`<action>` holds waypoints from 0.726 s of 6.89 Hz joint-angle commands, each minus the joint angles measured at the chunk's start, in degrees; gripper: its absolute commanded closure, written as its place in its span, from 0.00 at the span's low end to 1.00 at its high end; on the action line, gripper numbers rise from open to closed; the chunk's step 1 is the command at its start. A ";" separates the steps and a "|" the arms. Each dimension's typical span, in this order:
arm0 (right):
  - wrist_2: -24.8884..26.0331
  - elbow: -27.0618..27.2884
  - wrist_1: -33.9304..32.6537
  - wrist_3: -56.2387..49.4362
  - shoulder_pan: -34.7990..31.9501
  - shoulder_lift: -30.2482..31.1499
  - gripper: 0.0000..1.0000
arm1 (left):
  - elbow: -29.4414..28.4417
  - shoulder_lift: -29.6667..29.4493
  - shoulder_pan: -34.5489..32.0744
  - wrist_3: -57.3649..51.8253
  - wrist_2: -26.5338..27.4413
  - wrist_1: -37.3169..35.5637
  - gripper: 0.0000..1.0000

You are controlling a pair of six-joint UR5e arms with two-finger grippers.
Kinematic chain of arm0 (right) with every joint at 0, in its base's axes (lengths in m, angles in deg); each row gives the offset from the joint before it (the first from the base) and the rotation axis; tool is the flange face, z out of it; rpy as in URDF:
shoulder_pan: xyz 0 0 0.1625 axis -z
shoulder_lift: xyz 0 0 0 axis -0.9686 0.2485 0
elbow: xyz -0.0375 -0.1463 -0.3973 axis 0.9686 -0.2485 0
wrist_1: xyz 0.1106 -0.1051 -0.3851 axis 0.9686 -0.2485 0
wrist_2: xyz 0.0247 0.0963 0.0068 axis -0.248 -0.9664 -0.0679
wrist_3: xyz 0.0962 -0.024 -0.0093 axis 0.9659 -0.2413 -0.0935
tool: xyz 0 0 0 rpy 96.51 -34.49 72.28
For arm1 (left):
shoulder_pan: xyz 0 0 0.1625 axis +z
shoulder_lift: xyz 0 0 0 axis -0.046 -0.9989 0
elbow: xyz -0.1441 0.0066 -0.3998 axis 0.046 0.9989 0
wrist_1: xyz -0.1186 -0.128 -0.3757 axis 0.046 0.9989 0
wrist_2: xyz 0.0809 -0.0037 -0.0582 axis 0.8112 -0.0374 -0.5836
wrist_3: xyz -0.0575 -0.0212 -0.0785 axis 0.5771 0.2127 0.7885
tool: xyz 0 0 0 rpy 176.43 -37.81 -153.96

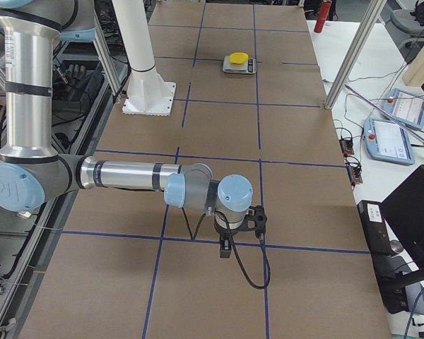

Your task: Weigh mango

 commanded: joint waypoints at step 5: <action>0.00 0.00 0.00 0.00 0.00 0.00 0.00 | 0.38 1.60 0.00 0.05 -3.40 0.66 0.00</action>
